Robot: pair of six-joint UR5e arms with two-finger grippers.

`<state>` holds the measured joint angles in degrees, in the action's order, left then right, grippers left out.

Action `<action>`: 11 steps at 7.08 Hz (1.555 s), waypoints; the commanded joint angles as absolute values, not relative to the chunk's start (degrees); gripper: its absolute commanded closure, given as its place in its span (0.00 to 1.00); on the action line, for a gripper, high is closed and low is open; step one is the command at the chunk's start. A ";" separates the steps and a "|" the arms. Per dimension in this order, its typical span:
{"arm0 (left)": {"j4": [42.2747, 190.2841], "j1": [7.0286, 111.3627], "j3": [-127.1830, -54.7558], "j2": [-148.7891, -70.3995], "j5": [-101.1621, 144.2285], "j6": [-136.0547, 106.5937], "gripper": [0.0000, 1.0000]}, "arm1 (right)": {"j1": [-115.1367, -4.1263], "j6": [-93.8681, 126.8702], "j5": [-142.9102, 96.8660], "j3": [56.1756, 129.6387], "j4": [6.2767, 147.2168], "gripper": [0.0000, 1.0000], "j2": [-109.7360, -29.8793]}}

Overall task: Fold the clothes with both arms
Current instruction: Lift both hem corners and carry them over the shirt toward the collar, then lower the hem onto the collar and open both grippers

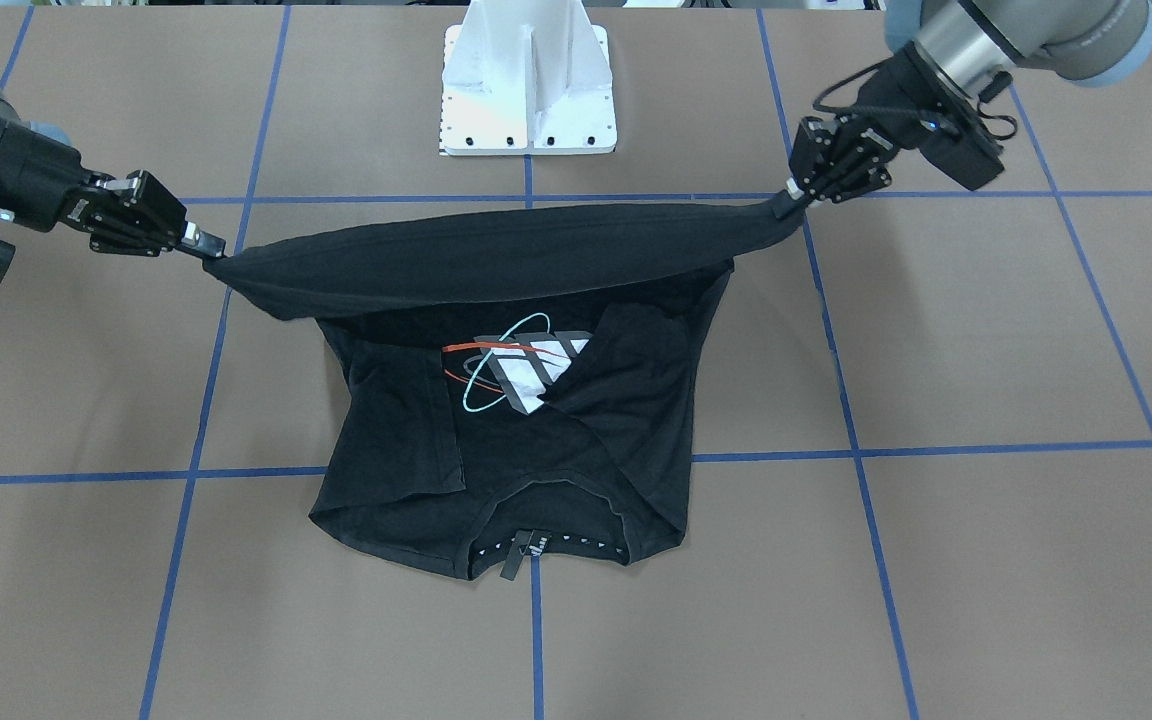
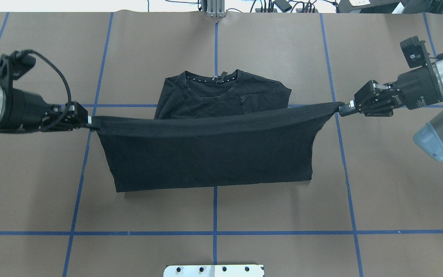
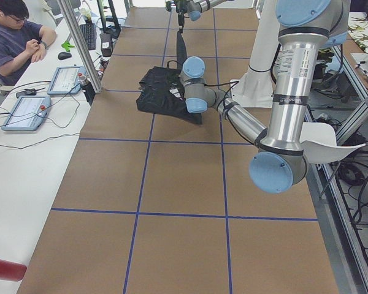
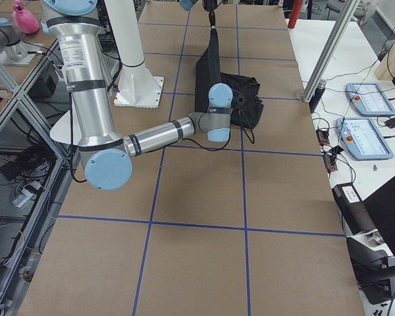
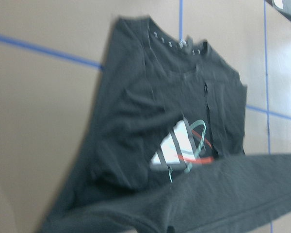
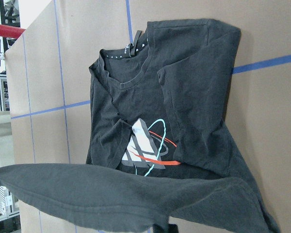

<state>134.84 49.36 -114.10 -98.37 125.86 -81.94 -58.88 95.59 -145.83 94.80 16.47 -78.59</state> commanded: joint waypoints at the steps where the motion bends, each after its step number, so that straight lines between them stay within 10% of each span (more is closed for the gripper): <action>1: 135.61 51.15 -102.01 -107.45 126.39 -81.12 1.00 | -59.06 95.45 -141.78 90.37 16.44 1.00 -75.78; 11: 136.76 51.42 -78.23 -118.92 122.78 -80.33 1.00 | -57.04 95.19 -129.64 71.99 16.44 1.00 -67.15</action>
